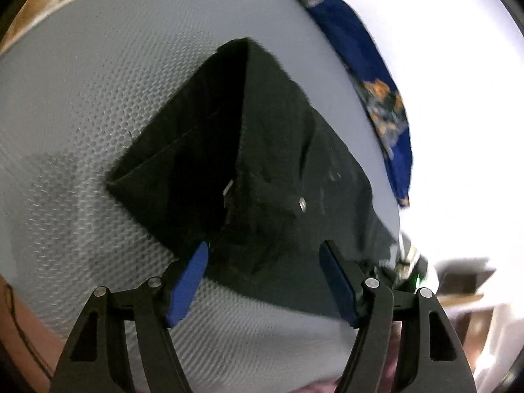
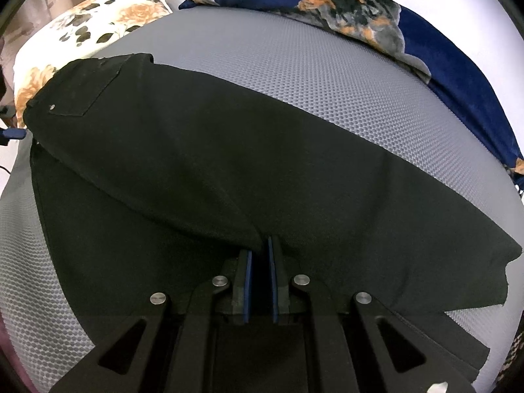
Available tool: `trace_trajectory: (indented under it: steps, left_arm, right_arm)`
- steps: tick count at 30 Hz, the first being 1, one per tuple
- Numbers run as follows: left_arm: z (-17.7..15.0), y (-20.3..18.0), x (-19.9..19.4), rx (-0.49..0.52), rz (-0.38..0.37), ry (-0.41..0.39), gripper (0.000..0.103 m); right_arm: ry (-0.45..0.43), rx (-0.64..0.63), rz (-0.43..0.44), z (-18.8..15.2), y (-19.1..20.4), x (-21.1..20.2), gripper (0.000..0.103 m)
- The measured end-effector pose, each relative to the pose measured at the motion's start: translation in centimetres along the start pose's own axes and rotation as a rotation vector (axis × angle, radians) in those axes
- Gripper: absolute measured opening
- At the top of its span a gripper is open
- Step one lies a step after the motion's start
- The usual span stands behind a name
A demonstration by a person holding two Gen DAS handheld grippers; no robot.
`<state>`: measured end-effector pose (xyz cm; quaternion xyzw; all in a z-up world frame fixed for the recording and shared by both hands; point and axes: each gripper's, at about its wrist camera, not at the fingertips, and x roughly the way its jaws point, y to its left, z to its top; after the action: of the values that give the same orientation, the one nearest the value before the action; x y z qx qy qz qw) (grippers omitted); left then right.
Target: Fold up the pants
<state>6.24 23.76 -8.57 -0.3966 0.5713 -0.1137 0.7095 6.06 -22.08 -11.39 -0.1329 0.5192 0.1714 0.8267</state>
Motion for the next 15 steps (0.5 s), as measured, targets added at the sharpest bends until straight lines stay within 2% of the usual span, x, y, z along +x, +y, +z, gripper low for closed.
trace_trajectory:
  steps: [1,3,4,5,7,11,15]
  left_arm:
    - [0.2,0.3,0.2,-0.021,-0.001,-0.004,0.068]
    - [0.7,0.6,0.8,-0.071,0.014,-0.011,0.05]
    - [0.9,0.5,0.8,-0.068,0.02,-0.018,0.034]
    - [1.0,0.2,0.8,-0.054,0.033,-0.02,0.028]
    - [1.3,-1.2,0.6,0.008,0.065,-0.023,0.023]
    - [2.2,-4.7,-1.5,0.18,0.078,-0.053,0.022]
    - [3.2,-5.5,-2.1,0.33,0.126,-0.012,0.022]
  right_arm:
    - [-0.001,-0.001,-0.002,0.0,0.0,0.0,0.008]
    - [-0.007,-0.003,-0.012,0.0,0.1,-0.1,0.007]
    - [-0.011,0.004,-0.016,-0.1,0.2,-0.2,0.007]
    - [-0.015,0.013,-0.02,-0.1,0.2,-0.4,0.007]
    - [-0.043,0.029,-0.035,0.0,0.3,-1.4,0.006]
    - [-0.095,0.053,-0.071,0.3,0.7,-4.6,0.007]
    - [-0.127,0.04,-0.064,0.1,2.0,-8.5,0.007]
